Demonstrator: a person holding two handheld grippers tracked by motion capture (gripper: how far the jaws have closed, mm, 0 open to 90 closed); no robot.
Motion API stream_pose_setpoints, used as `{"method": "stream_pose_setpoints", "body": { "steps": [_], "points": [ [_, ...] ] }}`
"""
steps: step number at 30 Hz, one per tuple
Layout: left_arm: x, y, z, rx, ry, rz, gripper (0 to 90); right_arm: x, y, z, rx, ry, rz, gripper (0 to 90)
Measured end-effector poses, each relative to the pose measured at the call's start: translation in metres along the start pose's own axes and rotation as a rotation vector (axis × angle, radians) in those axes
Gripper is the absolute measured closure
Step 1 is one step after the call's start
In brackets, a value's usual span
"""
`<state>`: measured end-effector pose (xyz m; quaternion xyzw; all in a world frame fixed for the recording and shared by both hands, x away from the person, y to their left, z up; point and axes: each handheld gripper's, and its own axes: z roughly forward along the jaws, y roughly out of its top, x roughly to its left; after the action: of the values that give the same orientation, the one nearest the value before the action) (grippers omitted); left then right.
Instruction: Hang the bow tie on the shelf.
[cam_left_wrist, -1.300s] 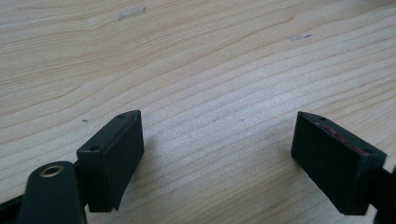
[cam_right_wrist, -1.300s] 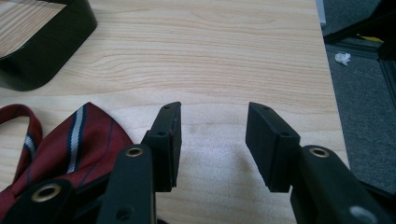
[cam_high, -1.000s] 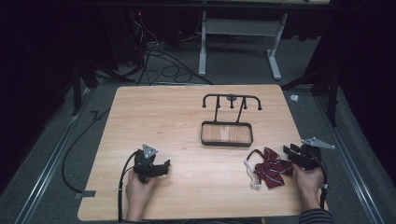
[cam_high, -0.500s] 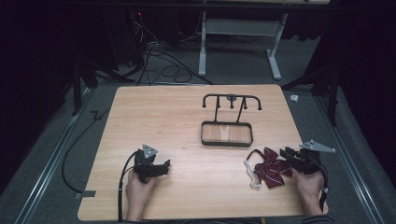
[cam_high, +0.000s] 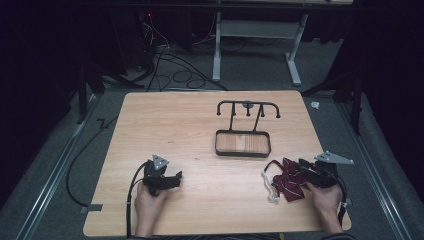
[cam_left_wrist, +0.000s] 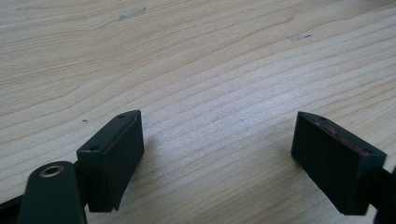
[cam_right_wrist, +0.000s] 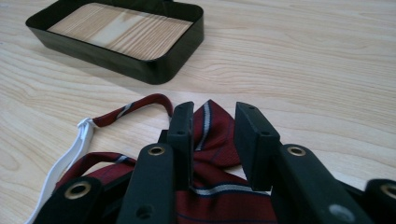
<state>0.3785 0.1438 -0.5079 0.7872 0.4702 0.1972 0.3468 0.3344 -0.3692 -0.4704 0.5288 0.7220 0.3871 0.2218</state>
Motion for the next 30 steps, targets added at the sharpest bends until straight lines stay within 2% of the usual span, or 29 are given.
{"method": "stream_pose_setpoints", "body": {
  "steps": [20,30],
  "points": [
    [0.0,0.0,0.0,0.0,0.0,0.0,17.4,0.024,0.016,0.021,0.047,0.065,-0.057,70.2],
    [0.0,0.0,0.0,0.0,0.0,0.0,17.4,0.027,0.021,0.036,0.083,0.071,-0.066,70.4]
  ]
}}
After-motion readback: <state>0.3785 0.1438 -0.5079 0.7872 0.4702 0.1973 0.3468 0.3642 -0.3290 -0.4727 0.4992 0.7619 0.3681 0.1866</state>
